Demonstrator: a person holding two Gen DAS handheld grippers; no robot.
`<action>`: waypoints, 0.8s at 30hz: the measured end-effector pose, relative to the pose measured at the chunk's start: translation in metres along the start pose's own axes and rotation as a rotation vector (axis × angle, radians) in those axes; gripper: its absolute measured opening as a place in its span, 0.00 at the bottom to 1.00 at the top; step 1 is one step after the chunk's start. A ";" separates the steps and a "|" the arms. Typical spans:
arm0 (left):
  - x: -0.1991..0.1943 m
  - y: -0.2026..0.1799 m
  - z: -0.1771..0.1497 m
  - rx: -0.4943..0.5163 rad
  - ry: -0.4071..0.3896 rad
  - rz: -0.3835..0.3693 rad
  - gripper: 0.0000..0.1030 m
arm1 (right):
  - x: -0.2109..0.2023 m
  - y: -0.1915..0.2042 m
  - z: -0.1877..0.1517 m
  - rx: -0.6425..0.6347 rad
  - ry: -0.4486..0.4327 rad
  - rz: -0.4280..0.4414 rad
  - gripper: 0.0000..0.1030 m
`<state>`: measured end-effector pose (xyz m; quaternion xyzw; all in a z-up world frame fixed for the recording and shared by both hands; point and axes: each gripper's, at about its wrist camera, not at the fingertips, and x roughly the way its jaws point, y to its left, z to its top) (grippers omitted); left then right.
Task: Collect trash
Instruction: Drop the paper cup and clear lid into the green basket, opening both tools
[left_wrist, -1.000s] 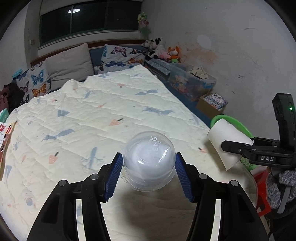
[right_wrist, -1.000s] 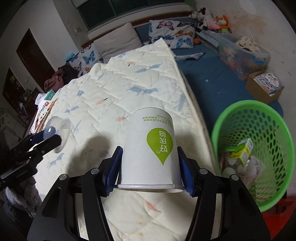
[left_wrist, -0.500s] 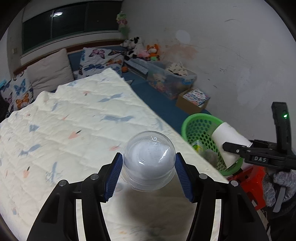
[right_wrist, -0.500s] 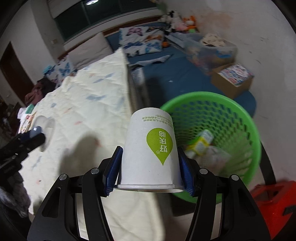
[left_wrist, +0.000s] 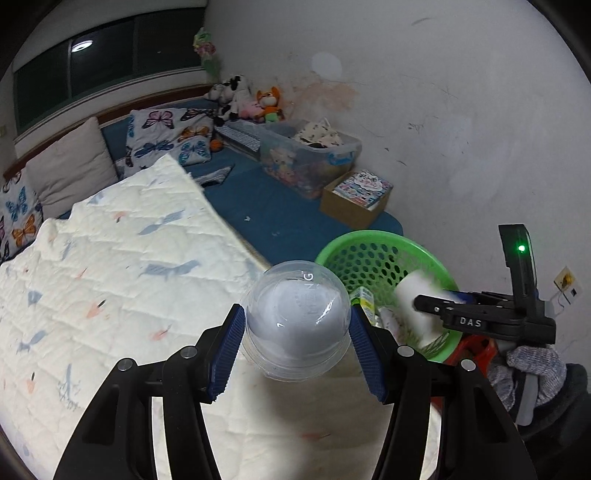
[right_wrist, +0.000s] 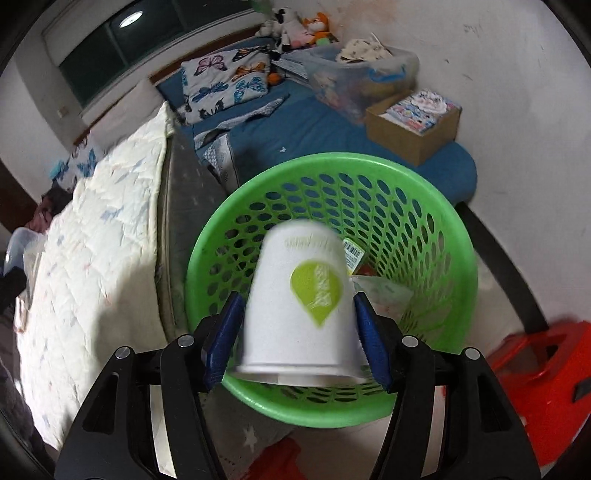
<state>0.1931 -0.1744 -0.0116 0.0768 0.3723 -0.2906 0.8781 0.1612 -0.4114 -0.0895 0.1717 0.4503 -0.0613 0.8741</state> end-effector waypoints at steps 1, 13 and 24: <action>0.003 -0.005 0.003 0.006 0.004 -0.006 0.54 | 0.000 -0.003 0.000 0.007 0.001 0.003 0.63; 0.044 -0.059 0.019 0.074 0.057 -0.070 0.55 | -0.035 -0.025 -0.010 0.006 -0.052 0.000 0.66; 0.087 -0.102 0.015 0.100 0.154 -0.125 0.55 | -0.066 -0.053 -0.020 0.022 -0.108 -0.055 0.66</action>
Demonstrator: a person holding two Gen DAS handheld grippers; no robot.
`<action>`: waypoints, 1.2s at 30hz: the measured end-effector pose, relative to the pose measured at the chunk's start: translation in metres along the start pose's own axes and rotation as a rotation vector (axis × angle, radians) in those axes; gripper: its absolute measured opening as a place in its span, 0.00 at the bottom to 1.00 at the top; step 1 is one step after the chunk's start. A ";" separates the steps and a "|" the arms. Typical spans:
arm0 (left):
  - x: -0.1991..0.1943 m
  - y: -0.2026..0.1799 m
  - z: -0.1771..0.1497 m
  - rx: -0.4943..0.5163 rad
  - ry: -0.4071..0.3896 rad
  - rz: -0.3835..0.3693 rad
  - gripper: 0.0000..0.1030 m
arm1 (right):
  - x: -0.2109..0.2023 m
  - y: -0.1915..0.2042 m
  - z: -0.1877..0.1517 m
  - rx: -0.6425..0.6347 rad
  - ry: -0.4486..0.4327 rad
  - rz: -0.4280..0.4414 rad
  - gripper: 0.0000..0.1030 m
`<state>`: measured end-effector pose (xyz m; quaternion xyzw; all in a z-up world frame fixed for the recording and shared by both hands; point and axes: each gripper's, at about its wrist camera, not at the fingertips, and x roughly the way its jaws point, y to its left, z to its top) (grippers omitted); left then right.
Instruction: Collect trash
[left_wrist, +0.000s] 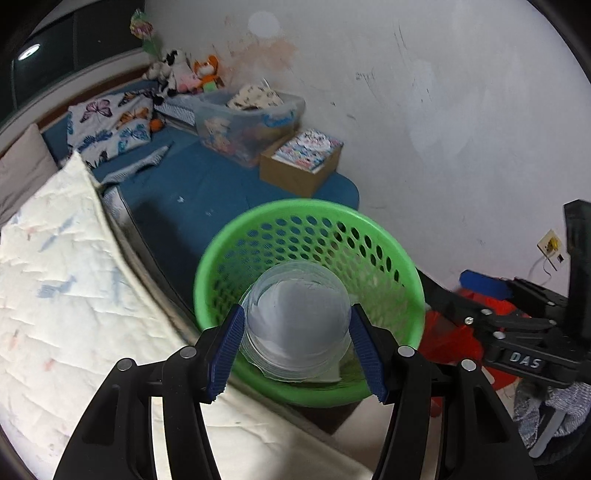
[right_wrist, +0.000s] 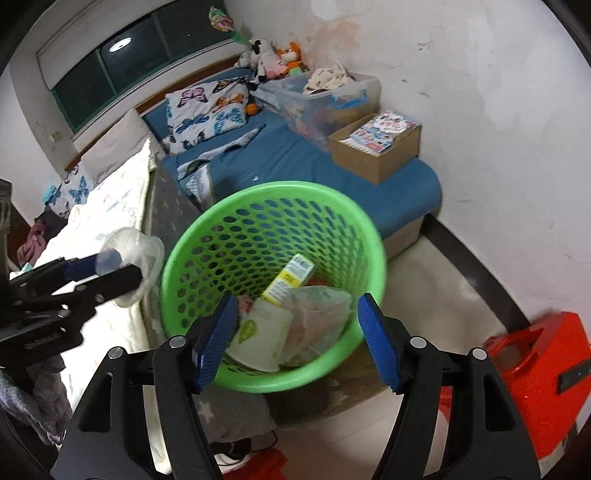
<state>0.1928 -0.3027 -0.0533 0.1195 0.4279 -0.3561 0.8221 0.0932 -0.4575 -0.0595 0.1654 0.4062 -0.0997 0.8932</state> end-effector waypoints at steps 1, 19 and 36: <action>0.004 -0.004 0.001 0.002 0.008 -0.008 0.55 | -0.001 -0.003 -0.001 0.006 0.000 0.000 0.66; -0.007 -0.023 -0.007 0.041 -0.017 -0.046 0.77 | -0.015 -0.012 -0.018 0.044 -0.011 0.020 0.66; -0.099 0.046 -0.055 -0.084 -0.142 0.069 0.89 | -0.038 0.065 -0.045 -0.096 -0.049 0.069 0.71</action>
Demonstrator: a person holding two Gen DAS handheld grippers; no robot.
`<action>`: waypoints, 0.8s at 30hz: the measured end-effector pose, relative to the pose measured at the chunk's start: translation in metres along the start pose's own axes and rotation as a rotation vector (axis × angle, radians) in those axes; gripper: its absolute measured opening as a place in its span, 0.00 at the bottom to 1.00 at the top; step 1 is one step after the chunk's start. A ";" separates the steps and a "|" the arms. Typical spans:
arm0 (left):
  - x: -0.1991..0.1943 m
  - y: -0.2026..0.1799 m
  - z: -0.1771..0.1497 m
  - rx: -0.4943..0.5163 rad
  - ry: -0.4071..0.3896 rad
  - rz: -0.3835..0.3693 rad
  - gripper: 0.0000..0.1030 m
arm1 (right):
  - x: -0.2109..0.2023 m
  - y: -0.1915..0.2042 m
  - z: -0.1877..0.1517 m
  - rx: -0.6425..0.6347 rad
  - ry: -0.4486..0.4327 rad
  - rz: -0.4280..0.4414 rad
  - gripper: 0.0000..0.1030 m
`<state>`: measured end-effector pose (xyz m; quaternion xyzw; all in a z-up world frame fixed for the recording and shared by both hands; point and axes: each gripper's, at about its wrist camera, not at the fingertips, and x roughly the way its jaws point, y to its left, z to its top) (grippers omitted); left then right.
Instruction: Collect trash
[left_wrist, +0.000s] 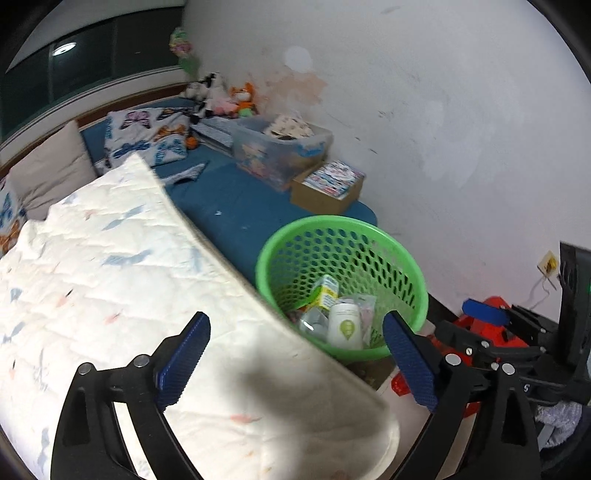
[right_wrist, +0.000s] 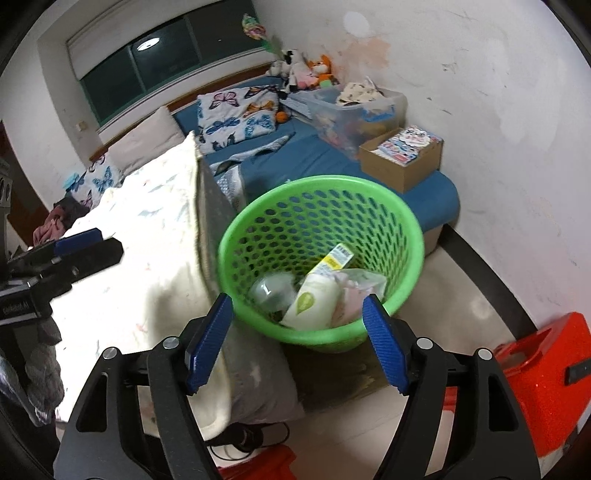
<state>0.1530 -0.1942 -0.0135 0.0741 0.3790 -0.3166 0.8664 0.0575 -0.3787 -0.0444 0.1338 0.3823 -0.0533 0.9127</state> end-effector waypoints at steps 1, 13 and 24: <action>-0.005 0.005 -0.003 -0.013 -0.007 0.004 0.89 | -0.001 0.006 -0.002 -0.009 0.001 0.004 0.72; -0.058 0.043 -0.042 -0.067 -0.067 0.106 0.93 | -0.012 0.052 -0.017 -0.065 -0.001 0.035 0.77; -0.095 0.065 -0.058 -0.139 -0.106 0.213 0.93 | -0.026 0.090 -0.023 -0.108 -0.034 0.003 0.88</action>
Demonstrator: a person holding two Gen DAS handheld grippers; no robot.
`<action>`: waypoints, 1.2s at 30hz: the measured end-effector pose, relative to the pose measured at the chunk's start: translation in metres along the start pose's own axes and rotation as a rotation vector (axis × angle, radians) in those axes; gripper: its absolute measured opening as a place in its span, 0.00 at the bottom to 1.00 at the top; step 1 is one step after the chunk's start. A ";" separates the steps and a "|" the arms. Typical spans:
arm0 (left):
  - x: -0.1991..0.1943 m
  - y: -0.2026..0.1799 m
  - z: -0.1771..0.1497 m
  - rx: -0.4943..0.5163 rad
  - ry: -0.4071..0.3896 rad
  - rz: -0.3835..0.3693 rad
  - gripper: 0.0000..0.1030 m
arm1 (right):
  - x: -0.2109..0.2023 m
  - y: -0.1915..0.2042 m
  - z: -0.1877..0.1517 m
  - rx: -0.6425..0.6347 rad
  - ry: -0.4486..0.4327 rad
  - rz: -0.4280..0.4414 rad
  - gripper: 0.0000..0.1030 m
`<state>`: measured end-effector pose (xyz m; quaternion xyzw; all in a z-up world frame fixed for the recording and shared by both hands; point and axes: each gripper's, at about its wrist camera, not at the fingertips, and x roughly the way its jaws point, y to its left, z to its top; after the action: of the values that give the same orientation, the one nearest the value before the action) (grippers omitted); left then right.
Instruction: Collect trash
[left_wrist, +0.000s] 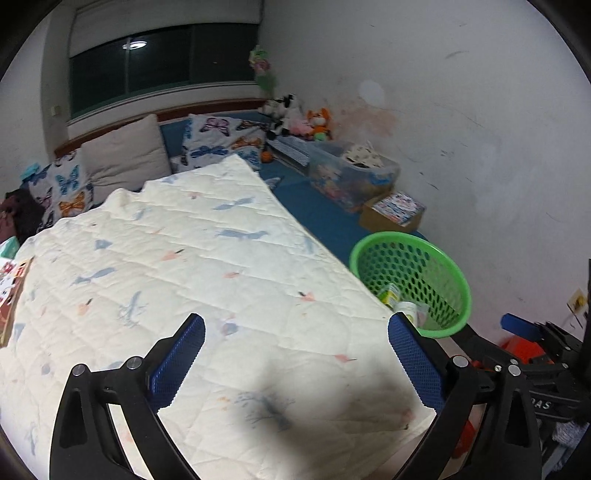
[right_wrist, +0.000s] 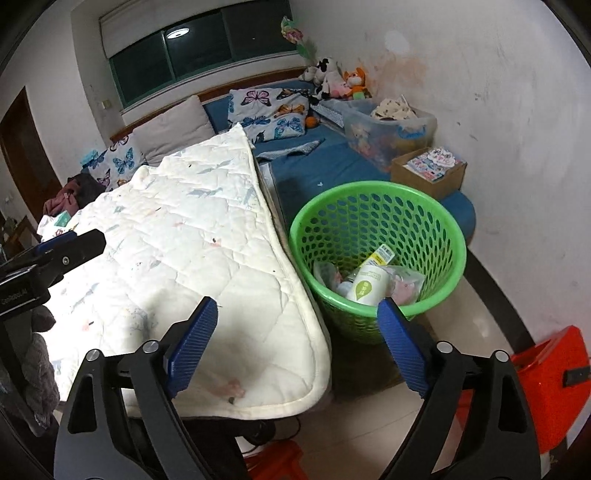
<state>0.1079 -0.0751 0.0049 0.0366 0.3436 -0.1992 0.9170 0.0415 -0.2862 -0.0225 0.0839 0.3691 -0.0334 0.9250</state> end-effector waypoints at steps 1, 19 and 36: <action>-0.004 0.004 -0.001 -0.008 -0.009 0.012 0.93 | -0.002 0.005 0.001 -0.006 -0.004 -0.002 0.89; -0.059 0.066 -0.020 -0.152 -0.078 0.180 0.93 | -0.017 0.064 0.004 -0.089 -0.065 0.046 0.94; -0.076 0.073 -0.029 -0.169 -0.100 0.226 0.93 | -0.019 0.073 -0.001 -0.111 -0.056 0.049 0.94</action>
<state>0.0665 0.0233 0.0269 -0.0120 0.3069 -0.0666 0.9493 0.0361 -0.2139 -0.0002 0.0403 0.3420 0.0076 0.9388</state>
